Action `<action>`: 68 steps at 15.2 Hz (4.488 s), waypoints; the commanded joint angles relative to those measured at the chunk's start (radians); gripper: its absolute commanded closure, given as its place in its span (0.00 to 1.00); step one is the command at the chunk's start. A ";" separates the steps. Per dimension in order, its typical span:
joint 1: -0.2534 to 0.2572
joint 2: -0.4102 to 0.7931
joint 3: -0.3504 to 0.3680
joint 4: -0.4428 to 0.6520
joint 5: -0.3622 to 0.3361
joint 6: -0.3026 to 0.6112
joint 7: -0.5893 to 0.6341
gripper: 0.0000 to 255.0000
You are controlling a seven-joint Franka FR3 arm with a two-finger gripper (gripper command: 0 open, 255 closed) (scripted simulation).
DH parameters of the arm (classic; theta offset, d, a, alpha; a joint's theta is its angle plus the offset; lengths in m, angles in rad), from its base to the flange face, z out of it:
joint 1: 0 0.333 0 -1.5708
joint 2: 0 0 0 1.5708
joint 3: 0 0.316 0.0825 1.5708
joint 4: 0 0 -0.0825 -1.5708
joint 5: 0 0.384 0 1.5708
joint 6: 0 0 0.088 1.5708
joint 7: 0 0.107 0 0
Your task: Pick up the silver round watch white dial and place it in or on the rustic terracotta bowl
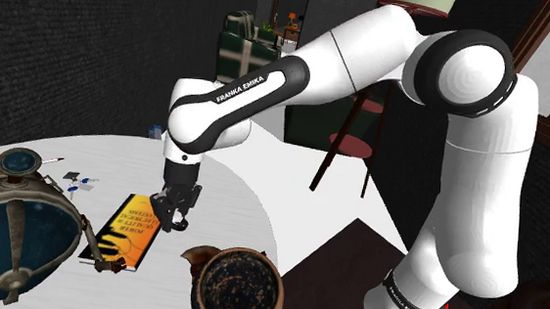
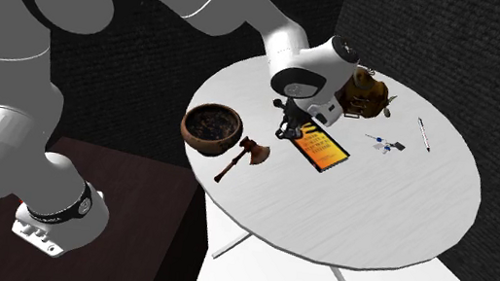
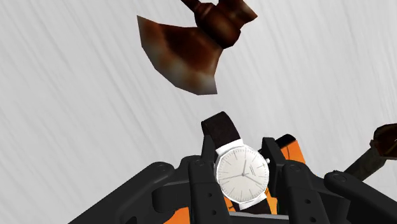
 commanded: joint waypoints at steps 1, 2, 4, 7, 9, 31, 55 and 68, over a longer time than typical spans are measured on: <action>-0.003 -0.017 0.000 0.004 0.000 -0.022 0.003 1.00; -0.004 -0.026 0.000 0.007 0.000 -0.032 0.006 1.00; -0.005 -0.041 0.001 0.013 0.000 -0.054 0.011 1.00; -0.007 -0.064 0.001 0.024 0.000 -0.086 0.019 1.00; -0.009 -0.078 0.002 0.033 0.000 -0.108 0.025 1.00; 0.030 -0.573 0.059 -0.430 0.167 -0.118 0.032 1.00; 0.098 -0.630 0.112 -0.691 0.301 0.089 -0.023 1.00; 0.070 -0.726 0.072 -0.642 0.251 -0.062 -0.004 0.00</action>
